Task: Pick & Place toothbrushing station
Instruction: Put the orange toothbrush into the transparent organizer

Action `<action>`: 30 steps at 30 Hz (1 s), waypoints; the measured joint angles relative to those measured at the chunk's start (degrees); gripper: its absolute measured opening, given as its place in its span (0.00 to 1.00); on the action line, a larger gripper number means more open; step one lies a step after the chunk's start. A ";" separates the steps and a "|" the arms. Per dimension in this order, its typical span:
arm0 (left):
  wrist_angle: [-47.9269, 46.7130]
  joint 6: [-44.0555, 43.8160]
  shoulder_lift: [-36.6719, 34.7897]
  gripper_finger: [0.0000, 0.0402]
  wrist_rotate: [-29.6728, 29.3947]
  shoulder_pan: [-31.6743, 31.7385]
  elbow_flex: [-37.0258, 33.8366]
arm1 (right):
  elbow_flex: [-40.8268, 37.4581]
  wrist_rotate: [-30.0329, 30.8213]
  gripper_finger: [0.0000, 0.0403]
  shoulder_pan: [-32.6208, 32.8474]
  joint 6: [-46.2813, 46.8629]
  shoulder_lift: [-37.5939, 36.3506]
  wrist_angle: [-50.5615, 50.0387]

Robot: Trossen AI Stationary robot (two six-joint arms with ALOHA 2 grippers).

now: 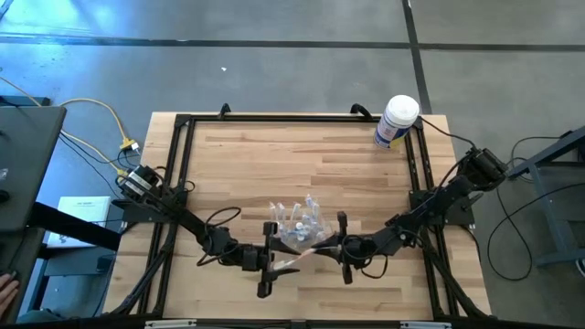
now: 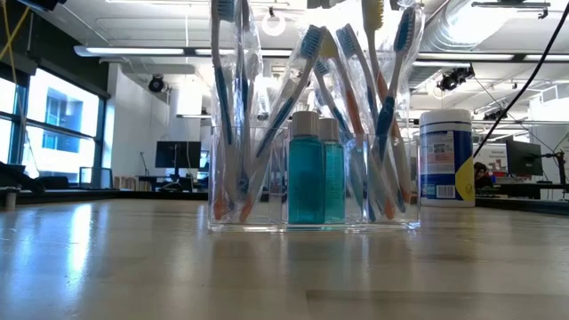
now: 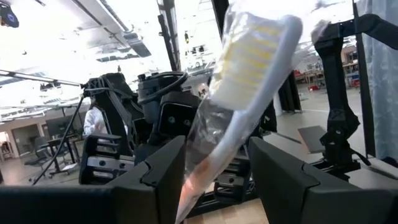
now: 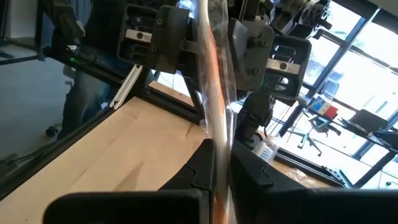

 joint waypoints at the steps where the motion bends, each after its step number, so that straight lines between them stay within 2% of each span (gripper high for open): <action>1: -0.01 -0.04 0.00 0.42 0.06 -0.12 0.00 | 0.00 0.00 0.04 0.00 0.00 0.00 -0.06; 7: 0.03 -0.12 0.00 0.29 0.04 -0.23 0.00 | -0.01 -0.03 0.04 0.02 0.65 0.00 -0.84; 11: 0.03 0.01 0.00 0.14 -0.43 -0.26 0.00 | -0.02 -0.94 0.06 0.00 1.46 -0.02 -1.98; 14: 0.47 1.05 -0.09 0.04 -1.92 -0.54 0.06 | -0.03 -1.73 0.12 0.09 1.51 -0.02 -2.12; 18: 0.22 1.94 -0.09 0.03 -5.10 -1.37 0.08 | -0.04 -1.69 0.20 0.13 1.47 -0.02 -2.10; 30: 0.03 1.84 -0.04 0.02 -7.15 -3.31 0.07 | -0.04 -0.91 0.51 0.17 2.39 -0.02 -0.41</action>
